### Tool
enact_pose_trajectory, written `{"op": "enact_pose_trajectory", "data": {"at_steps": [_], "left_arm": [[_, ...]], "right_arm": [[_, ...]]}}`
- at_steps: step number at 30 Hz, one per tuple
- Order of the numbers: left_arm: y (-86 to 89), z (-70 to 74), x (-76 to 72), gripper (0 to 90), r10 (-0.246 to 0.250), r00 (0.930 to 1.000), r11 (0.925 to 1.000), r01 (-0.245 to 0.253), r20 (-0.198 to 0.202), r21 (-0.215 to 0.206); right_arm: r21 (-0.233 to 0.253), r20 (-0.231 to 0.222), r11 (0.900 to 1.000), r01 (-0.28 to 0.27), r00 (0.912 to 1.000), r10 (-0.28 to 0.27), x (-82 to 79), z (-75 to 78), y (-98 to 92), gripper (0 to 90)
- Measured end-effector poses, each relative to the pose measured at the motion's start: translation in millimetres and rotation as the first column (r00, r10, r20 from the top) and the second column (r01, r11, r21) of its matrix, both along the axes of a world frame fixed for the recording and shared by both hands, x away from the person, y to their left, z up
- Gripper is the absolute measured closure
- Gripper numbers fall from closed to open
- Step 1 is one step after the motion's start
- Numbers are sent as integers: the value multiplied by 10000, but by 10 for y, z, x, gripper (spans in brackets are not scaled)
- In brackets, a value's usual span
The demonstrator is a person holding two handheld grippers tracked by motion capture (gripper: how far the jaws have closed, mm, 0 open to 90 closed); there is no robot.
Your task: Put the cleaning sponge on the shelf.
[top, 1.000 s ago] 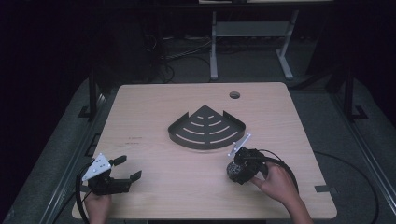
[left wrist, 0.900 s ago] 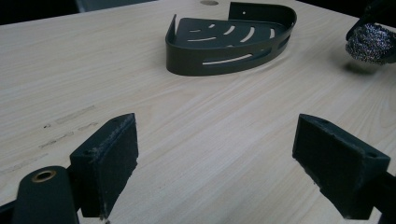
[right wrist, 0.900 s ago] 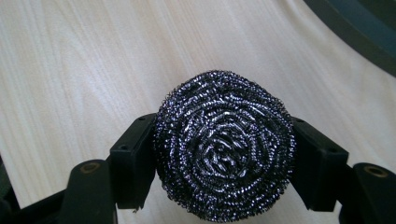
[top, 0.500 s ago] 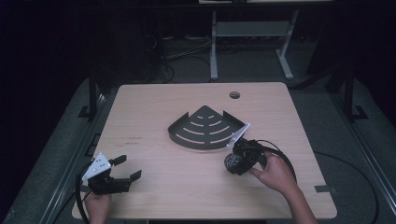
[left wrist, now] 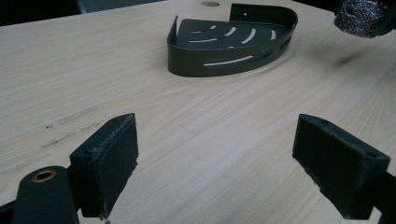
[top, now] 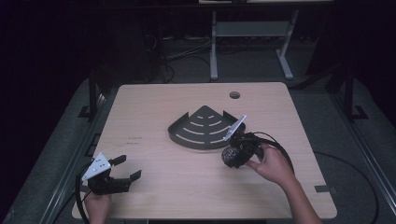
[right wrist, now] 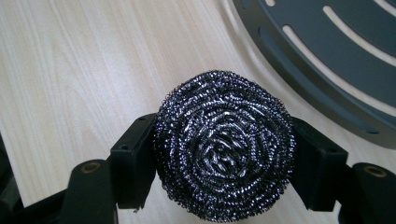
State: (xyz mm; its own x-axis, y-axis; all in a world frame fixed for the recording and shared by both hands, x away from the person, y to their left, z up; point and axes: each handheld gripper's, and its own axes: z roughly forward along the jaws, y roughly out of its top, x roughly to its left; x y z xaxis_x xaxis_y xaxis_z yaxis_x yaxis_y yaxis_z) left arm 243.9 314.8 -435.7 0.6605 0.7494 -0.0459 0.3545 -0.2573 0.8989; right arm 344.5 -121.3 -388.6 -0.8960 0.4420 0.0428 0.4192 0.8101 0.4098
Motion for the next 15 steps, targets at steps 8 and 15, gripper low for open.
{"op": "enact_pose_trajectory", "data": {"at_steps": [8,15], "left_arm": [[-5,1,0,137,-6,10000,10000,6,0,-44],[-5,1,0,137,2,10000,10000,-2,3,-40]], "right_arm": [[57,124,10000,-16,9999,15,43,83,28,315],[-62,117,10000,-56,9999,57,94,100,52,315]]}}
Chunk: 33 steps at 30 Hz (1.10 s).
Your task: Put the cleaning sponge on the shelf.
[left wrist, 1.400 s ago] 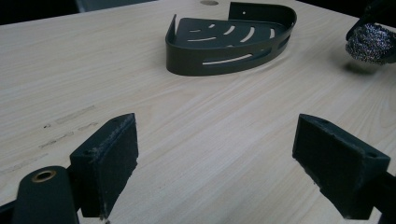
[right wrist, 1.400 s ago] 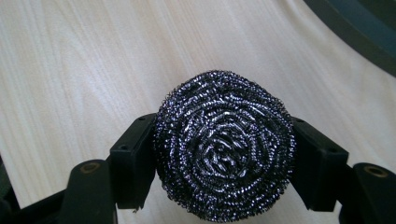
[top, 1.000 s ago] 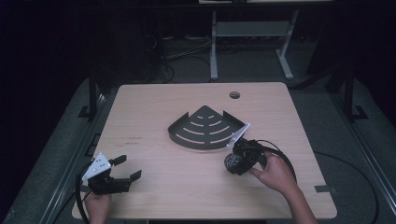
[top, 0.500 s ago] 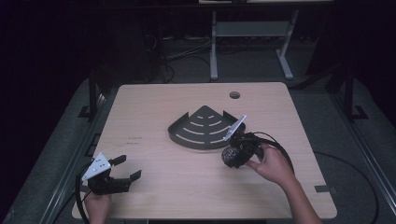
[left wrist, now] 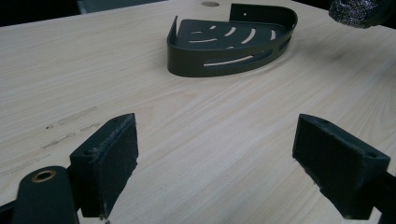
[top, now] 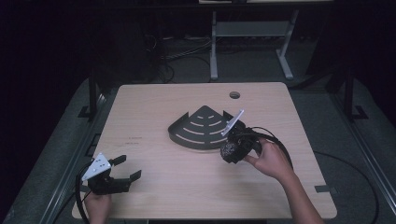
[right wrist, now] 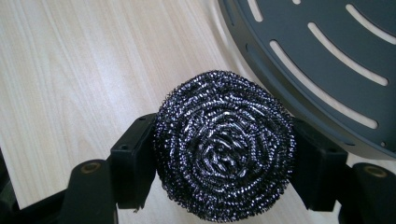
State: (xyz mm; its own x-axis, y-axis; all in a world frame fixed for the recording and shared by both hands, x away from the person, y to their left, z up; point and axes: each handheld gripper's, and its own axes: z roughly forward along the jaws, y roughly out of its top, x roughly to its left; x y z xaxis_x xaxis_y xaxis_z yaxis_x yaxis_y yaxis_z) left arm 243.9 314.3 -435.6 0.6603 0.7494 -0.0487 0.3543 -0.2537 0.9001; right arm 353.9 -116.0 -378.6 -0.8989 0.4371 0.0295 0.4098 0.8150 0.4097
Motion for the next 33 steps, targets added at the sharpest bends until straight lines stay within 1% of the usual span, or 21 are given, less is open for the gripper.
{"op": "enact_pose_trajectory", "data": {"at_steps": [3,6,8,10,15,16,19,24,26,30,32,33], "left_arm": [[-1,-1,3,137,-16,10000,10000,16,-11,19],[-3,0,1,137,-15,10000,10000,15,-10,31],[-2,2,1,137,-17,10000,10000,17,4,38],[0,1,1,137,-16,10000,10000,16,7,27],[-2,0,1,137,-24,10000,10000,24,-12,26],[-1,1,1,137,-26,10000,10000,26,9,30],[9,1,1,137,-2,10000,10000,2,4,19],[10,1,-2,137,-11,10000,10000,11,19,-2],[11,-1,0,137,2,10000,10000,-2,6,-10],[13,-2,1,137,26,10000,10000,-26,-1,-56],[14,-2,0,137,29,10000,10000,-29,-2,-51],[14,-2,0,137,34,10000,10000,-34,0,-60]], "right_arm": [[-40,19,10000,-27,10000,27,13,30,17,315],[54,55,10000,-68,10000,67,27,51,21,315],[-29,80,10000,-33,10000,33,38,63,25,315],[44,63,10000,-42,10000,41,51,76,29,316],[-67,69,9999,-77,9999,77,96,106,66,315],[17,38,10000,-98,9999,98,111,109,72,315],[-112,40,9998,-134,9999,135,147,118,100,315],[-151,-10,9997,-165,9999,165,227,144,144,315],[-308,29,9994,-128,9999,129,258,151,168,315],[-393,81,9991,-184,9998,187,309,170,213,315],[-304,19,9993,-233,9997,234,340,171,233,315],[-413,40,9989,-225,9997,227,351,171,248,315]]}}
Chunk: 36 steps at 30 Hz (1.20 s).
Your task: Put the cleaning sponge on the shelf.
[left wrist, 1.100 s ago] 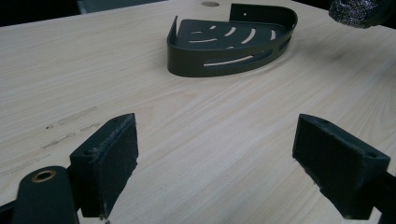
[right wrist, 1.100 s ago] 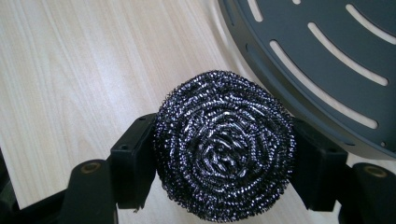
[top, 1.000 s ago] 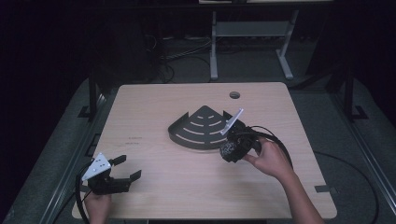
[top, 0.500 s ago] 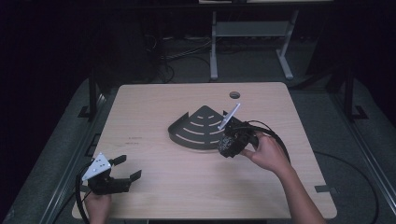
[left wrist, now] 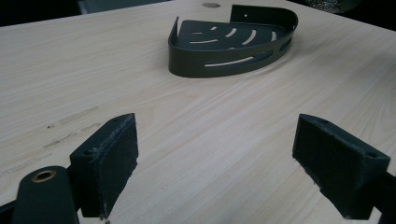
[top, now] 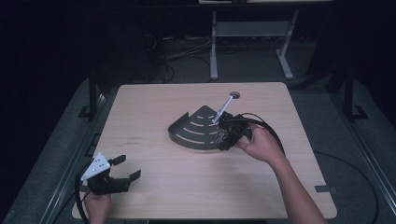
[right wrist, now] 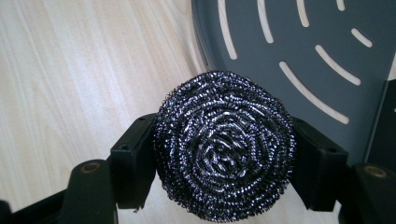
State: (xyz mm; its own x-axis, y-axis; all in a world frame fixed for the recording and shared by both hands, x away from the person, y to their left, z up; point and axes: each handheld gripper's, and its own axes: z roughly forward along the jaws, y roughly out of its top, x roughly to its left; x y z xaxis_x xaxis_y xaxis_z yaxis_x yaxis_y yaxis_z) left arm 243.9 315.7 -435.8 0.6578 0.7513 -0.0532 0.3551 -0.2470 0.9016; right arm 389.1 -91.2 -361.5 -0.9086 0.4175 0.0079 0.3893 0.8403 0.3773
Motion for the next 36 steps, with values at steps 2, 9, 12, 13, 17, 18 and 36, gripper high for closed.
{"op": "enact_pose_trajectory", "data": {"at_steps": [2,9,12,13,17,18,36], "left_arm": [[-1,0,2,137,-13,10000,10000,13,-5,1],[8,4,-1,137,-21,10000,10000,21,2,-27],[5,3,0,137,-10,10000,10000,10,-11,-16],[3,4,1,137,-23,10000,10000,23,-7,-16],[1,5,0,137,-21,10000,10000,21,11,26],[-1,3,0,137,-17,10000,10000,17,26,45],[12,5,-1,137,-8,10000,10000,8,18,-10]], "right_arm": [[-88,-28,10000,-19,10000,18,28,1,30,315],[-153,-3,9998,-125,9999,125,128,47,123,315],[-138,-9,9999,-72,10000,72,176,46,148,315],[-151,-21,9999,-28,10000,28,200,38,158,315],[-208,-89,9998,30,10000,-32,271,20,189,315],[-180,-129,9998,46,9999,-48,287,21,198,315],[-409,-366,9988,261,9989,-276,557,-127,338,314]]}}
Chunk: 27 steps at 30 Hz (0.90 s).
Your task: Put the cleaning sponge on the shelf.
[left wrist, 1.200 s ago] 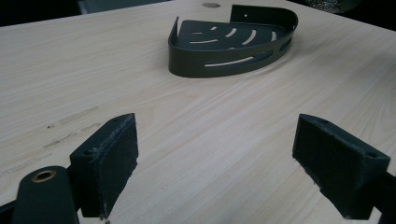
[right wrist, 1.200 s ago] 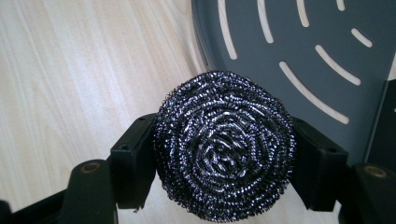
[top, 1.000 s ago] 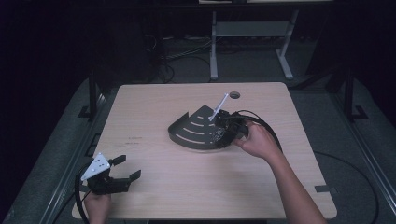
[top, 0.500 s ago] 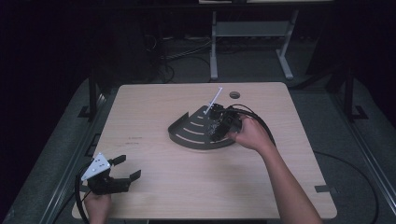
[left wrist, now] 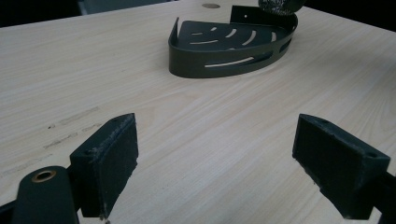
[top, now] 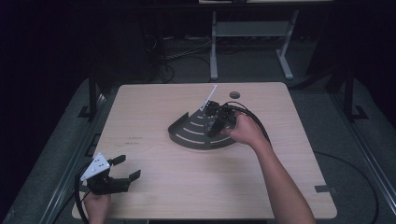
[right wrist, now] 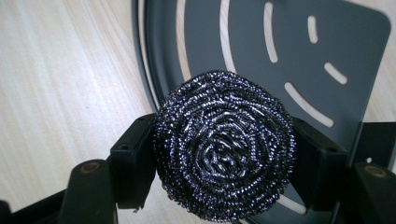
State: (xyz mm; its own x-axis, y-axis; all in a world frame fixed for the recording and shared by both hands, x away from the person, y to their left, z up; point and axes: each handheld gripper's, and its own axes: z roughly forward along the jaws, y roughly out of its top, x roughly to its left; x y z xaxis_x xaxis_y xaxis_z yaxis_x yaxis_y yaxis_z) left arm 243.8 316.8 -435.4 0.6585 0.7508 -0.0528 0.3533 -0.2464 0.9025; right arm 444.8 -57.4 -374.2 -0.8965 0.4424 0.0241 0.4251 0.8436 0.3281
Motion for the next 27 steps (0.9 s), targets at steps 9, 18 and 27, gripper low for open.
{"op": "enact_pose_trajectory", "data": {"at_steps": [9,18,27], "left_arm": [[-3,3,-1,137,-29,10000,10000,29,-2,22],[8,5,-1,137,7,10000,10000,-7,33,-5],[1,6,1,137,-13,10000,10000,13,20,9]], "right_arm": [[-56,9,9998,215,9998,-215,95,-128,28,313],[-102,-139,9991,410,9991,-412,174,-246,44,312],[-5,-405,9982,606,9973,-605,234,-363,29,313]]}}
